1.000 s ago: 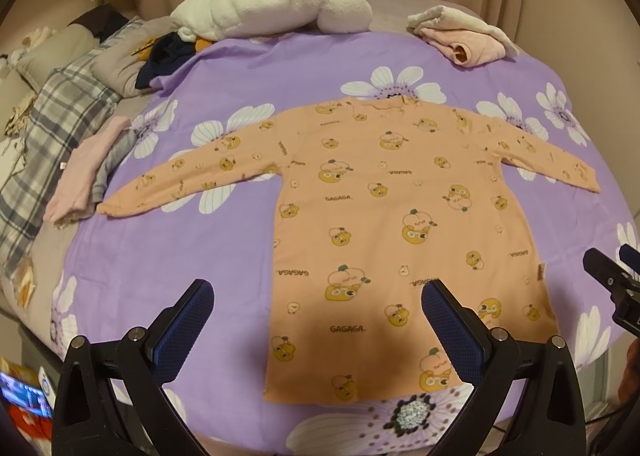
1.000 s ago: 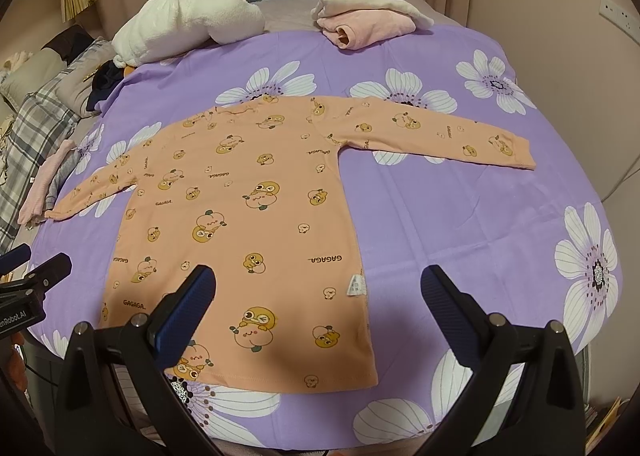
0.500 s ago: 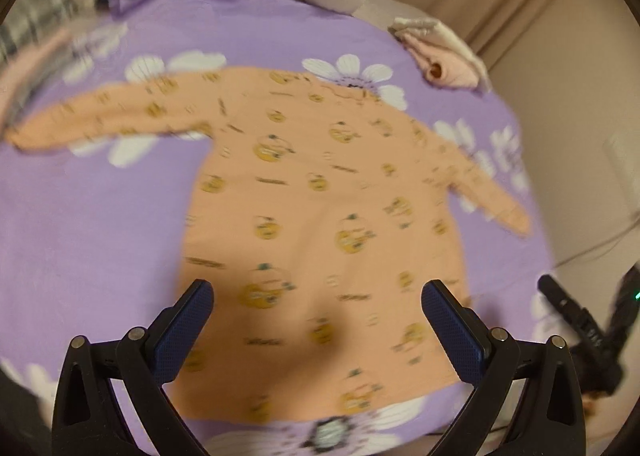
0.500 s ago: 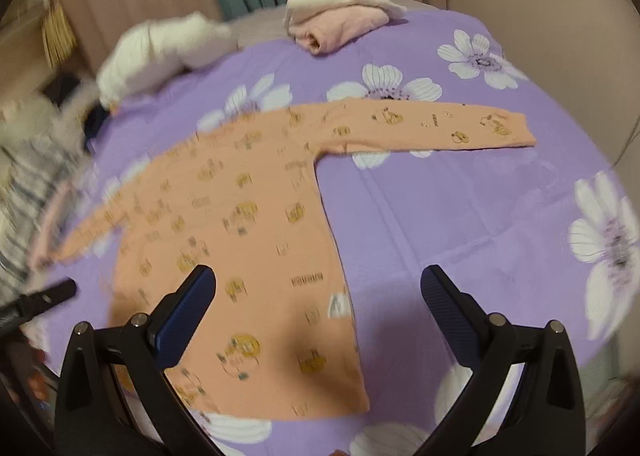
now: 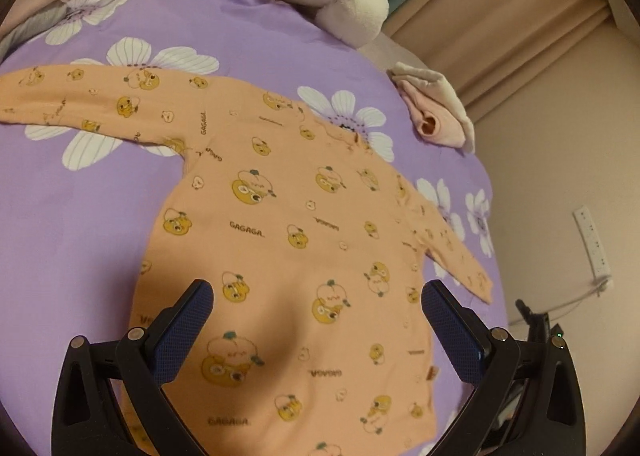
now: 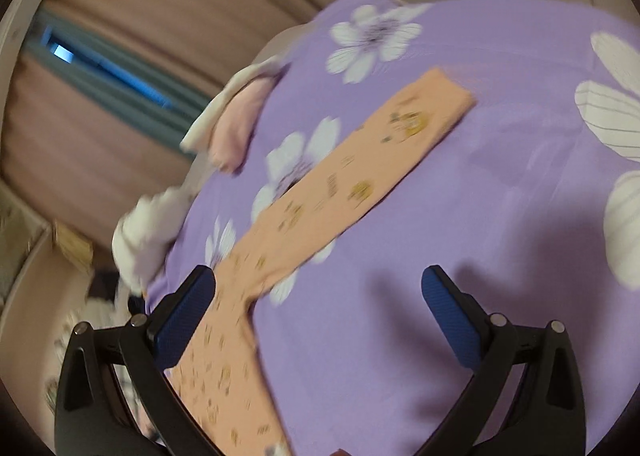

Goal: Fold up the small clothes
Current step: 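Grasp the cuff of the sleeve nearest the right tool with the right tool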

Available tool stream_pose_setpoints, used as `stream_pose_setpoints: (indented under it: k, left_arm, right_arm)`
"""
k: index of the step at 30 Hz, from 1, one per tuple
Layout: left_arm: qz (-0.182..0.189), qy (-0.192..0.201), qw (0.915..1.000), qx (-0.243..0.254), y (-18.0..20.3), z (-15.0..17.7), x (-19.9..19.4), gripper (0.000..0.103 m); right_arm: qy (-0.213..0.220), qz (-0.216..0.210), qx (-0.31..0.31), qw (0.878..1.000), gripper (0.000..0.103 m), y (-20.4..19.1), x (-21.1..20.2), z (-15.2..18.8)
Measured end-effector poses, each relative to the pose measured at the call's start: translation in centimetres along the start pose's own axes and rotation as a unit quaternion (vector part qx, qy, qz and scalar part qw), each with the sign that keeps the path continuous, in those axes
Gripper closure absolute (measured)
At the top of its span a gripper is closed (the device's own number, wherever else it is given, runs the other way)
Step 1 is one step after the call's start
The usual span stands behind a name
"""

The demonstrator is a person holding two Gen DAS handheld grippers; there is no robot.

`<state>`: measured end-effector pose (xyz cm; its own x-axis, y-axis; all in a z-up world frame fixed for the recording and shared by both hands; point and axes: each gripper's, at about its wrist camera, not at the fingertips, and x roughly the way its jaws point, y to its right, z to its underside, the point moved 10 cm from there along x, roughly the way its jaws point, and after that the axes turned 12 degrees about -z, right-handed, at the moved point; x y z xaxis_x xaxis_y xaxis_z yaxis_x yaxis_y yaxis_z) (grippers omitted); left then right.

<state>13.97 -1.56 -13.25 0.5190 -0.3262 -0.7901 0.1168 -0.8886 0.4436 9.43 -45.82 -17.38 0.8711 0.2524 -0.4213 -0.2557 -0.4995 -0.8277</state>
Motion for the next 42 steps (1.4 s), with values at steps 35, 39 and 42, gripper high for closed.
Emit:
stream_pose_setpoints:
  k: [35,39,42]
  left_arm:
    - [-0.071,-0.041,0.9965,-0.02,-3.5,-1.7,3.2,0.0]
    - [-0.104,-0.052,0.9926,-0.036,-5.2,-1.4,3.0,0.0]
    - [-0.126,-0.052,0.99,-0.038,-6.4,-1.2,2.7,0.0]
  right_arm:
    - [0.087,0.0,0.153,0.984,0.096,10.4,6.5,-11.3]
    - [0.082,0.002,0.119,0.99,0.095,8.2,6.4,-11.1]
    - [0.069,0.007,0.07,0.995,0.095,5.0,6.4,-11.6]
